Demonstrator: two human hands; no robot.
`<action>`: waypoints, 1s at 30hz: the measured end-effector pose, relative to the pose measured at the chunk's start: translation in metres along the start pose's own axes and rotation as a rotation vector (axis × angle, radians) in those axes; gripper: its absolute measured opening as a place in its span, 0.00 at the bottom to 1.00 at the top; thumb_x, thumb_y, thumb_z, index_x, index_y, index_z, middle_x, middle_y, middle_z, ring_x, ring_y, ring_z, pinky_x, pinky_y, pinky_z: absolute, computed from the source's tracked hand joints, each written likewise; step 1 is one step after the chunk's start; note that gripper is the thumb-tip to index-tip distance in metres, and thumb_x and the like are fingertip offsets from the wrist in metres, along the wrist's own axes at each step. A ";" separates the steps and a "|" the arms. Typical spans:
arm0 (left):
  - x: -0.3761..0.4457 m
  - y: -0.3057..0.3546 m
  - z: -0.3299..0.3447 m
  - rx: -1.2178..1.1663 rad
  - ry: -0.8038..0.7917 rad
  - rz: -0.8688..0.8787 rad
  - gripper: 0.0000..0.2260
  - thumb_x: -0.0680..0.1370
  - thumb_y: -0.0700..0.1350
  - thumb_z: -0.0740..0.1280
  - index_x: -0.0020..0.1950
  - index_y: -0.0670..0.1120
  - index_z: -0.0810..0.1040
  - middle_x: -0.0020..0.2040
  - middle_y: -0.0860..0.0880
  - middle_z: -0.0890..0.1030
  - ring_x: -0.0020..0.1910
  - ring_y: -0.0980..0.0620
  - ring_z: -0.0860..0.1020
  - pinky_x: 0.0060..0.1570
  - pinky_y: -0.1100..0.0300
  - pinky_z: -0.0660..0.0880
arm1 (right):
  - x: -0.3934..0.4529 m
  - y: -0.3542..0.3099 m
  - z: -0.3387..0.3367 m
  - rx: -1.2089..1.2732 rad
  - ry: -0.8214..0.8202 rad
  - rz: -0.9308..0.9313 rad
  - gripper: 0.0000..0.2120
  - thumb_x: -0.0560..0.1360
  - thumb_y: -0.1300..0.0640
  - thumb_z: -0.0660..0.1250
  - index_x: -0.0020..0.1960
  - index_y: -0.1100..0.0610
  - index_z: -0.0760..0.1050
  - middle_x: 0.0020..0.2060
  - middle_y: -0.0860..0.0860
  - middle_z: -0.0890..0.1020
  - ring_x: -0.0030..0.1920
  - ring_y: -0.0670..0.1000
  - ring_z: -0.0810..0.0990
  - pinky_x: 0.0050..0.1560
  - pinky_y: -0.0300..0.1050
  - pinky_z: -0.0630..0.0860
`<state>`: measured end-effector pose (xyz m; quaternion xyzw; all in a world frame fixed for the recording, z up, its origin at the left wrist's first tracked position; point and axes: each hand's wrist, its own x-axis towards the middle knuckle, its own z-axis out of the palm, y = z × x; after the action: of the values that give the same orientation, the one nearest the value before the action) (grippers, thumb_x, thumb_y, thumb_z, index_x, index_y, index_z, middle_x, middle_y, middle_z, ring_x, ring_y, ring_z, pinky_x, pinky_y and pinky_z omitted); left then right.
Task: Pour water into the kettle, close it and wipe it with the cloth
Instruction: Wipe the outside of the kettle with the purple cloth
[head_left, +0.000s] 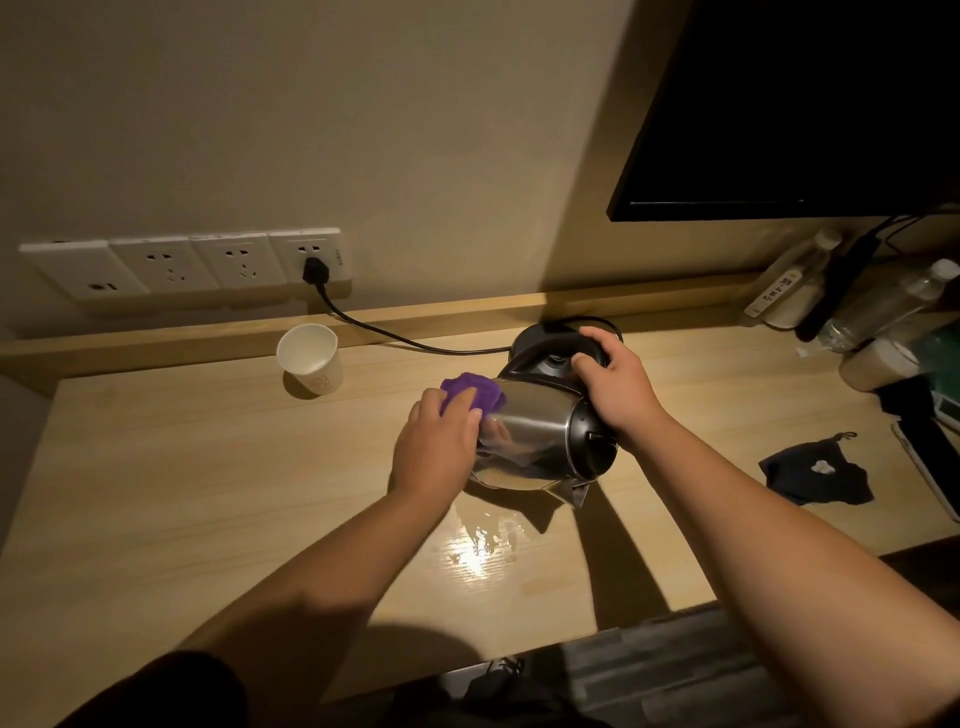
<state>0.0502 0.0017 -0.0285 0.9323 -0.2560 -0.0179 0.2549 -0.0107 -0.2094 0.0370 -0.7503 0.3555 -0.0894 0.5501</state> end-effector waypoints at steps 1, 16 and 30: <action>-0.005 0.009 -0.001 -0.032 0.018 0.030 0.18 0.81 0.54 0.54 0.69 0.52 0.68 0.61 0.47 0.73 0.54 0.52 0.72 0.45 0.61 0.71 | 0.000 0.000 0.000 0.003 0.006 0.010 0.19 0.79 0.57 0.63 0.69 0.47 0.71 0.57 0.54 0.80 0.54 0.55 0.81 0.57 0.56 0.79; -0.017 -0.019 0.006 -0.008 0.021 -0.024 0.18 0.80 0.53 0.56 0.70 0.53 0.66 0.58 0.47 0.74 0.49 0.54 0.73 0.42 0.62 0.74 | 0.003 0.012 0.005 0.098 0.105 0.243 0.19 0.78 0.59 0.62 0.69 0.50 0.72 0.56 0.55 0.79 0.51 0.56 0.80 0.51 0.52 0.80; -0.043 -0.007 0.013 -0.017 0.090 0.310 0.18 0.79 0.50 0.60 0.69 0.49 0.68 0.55 0.45 0.74 0.49 0.49 0.74 0.43 0.60 0.73 | 0.017 0.012 0.006 0.136 0.159 0.343 0.20 0.77 0.62 0.63 0.68 0.54 0.73 0.56 0.58 0.79 0.51 0.58 0.80 0.47 0.50 0.79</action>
<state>0.0137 0.0217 -0.0476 0.8794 -0.3848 0.0612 0.2735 -0.0008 -0.2176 0.0196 -0.6305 0.5137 -0.0770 0.5768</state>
